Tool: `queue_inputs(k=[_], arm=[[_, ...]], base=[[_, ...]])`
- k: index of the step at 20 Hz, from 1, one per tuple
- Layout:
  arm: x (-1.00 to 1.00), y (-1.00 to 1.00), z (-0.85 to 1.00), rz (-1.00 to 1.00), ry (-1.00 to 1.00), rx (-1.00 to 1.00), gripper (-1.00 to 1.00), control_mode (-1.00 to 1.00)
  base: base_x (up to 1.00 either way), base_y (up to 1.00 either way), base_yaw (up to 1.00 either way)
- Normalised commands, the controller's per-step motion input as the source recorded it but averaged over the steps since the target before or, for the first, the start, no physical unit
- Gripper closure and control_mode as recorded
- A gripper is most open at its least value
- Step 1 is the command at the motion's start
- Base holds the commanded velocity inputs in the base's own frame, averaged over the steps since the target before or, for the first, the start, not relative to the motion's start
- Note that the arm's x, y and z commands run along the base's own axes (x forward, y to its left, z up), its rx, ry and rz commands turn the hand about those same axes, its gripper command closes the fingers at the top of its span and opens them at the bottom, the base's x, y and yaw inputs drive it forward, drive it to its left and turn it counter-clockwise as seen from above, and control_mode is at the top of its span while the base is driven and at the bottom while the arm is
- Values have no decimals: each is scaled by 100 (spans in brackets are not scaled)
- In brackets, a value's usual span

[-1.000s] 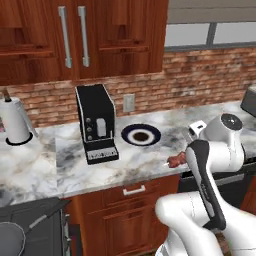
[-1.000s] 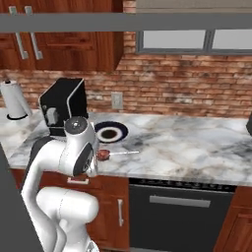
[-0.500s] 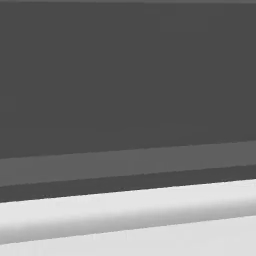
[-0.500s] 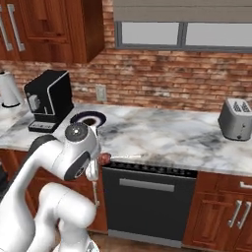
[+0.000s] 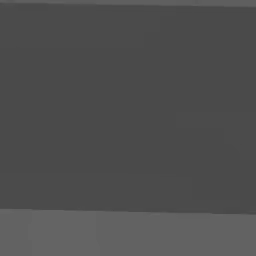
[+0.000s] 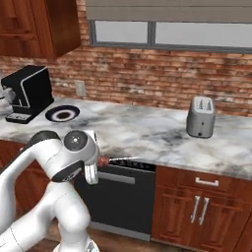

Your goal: Place the cold items (orange and bell pepper) from the fridge in one tupperware on the dining counter. Place the warm items (hot dog and kebab skewer) in the stove area in another tupperware.

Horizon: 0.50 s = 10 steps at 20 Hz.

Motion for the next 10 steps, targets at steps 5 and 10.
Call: queue_inputs(k=[5, 10], arm=[[0, 0, 0, 0, 0, 0, 100, 100], [0, 0, 0, 0, 0, 0, 100, 100]], base=[[-32, -100, 21], [-96, -75, 17]])
